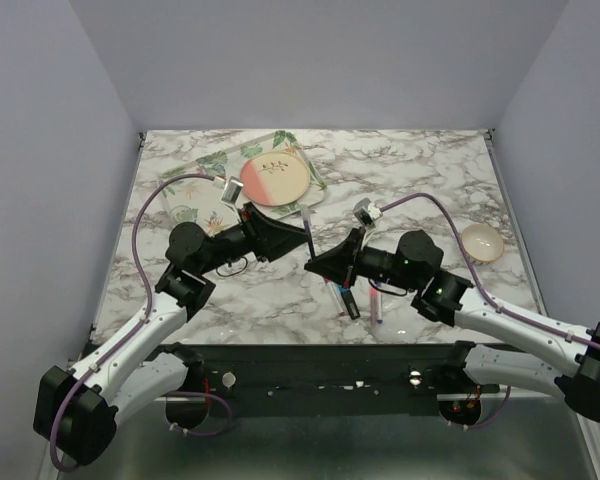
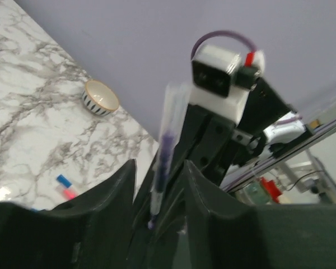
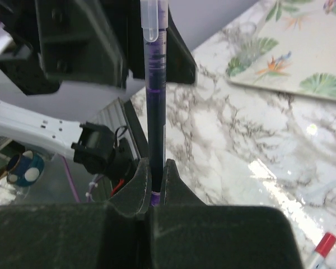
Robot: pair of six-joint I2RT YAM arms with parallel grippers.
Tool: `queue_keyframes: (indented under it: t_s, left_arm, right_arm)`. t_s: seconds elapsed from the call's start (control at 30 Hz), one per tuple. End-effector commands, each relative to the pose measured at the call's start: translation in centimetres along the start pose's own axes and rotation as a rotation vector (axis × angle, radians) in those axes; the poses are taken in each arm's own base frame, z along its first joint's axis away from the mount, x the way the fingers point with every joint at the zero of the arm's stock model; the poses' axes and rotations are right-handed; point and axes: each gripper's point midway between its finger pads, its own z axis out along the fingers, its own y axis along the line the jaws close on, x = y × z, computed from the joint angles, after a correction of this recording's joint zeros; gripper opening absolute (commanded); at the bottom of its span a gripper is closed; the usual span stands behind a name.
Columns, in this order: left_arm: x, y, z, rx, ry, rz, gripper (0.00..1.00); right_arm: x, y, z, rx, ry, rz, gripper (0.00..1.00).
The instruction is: Insert the pens into the pen caps
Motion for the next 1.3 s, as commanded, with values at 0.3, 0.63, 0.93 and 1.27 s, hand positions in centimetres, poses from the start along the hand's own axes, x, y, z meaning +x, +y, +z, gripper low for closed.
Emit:
queue_keyframes:
  t_s: [0.3, 0.63, 0.93, 1.27]
  left_arm:
    - [-2.1, -4.6, 0.6, 0.056, 0.048, 0.133, 0.74]
    - [-4.6, -5.9, 2.4, 0.085, 0.054, 0.234, 0.77]
    - [-4.9, -5.1, 3.9, 0.098, 0.073, 0.232, 0.66]
    - [-2.3, -5.2, 3.2, 0.188, 0.114, 0.108, 0.0]
  right_arm:
    - [-4.7, 3.5, -1.7, -0.131, -0.168, -0.063, 0.01]
    - [-3.9, 3.9, -2.0, -0.15, -0.136, -0.031, 0.01]
    - [-3.2, 3.8, -2.1, -0.154, -0.118, -0.022, 0.01]
    - [-4.2, 3.1, -2.0, -0.106, -0.168, 0.005, 0.01]
